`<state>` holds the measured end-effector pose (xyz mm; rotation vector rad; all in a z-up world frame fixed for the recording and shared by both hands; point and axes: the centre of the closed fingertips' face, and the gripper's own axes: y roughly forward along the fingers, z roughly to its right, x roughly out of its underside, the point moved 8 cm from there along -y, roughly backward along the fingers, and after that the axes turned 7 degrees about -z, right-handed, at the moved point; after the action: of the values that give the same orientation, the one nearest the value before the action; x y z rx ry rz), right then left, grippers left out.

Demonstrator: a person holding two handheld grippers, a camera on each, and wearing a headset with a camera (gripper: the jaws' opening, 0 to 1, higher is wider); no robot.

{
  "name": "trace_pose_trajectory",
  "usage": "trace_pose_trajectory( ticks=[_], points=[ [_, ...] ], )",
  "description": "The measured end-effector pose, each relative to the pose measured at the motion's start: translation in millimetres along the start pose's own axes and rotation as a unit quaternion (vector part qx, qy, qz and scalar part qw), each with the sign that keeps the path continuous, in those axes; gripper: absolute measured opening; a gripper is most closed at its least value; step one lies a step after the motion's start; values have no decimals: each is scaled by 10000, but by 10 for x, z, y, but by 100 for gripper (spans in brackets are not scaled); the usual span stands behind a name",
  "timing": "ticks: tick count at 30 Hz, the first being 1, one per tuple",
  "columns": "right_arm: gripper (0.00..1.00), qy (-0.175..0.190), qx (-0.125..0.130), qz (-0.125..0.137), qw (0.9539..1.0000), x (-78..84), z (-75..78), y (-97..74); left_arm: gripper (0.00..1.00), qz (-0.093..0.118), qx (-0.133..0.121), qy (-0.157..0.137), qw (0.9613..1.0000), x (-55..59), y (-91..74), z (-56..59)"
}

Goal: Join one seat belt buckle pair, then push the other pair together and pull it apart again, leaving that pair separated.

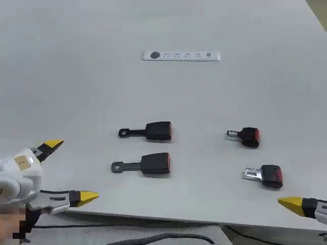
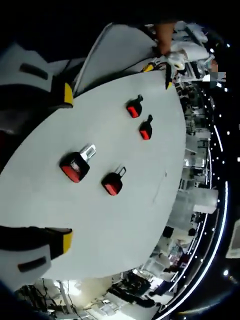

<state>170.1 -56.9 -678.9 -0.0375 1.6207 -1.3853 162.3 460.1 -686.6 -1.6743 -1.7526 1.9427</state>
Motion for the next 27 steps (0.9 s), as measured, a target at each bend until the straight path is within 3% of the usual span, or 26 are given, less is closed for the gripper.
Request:
trace_pose_trajectory(
  ticks=[14, 27],
  points=[
    [96, 55, -42, 113, 9999, -117, 5, 72, 96, -103, -12, -11, 9999, 24, 16, -14],
    [91, -12, -61, 23, 10000, -177, 90, 152, 96, -200, -28, -72, 9998, 45, 46, -40]
  ],
)
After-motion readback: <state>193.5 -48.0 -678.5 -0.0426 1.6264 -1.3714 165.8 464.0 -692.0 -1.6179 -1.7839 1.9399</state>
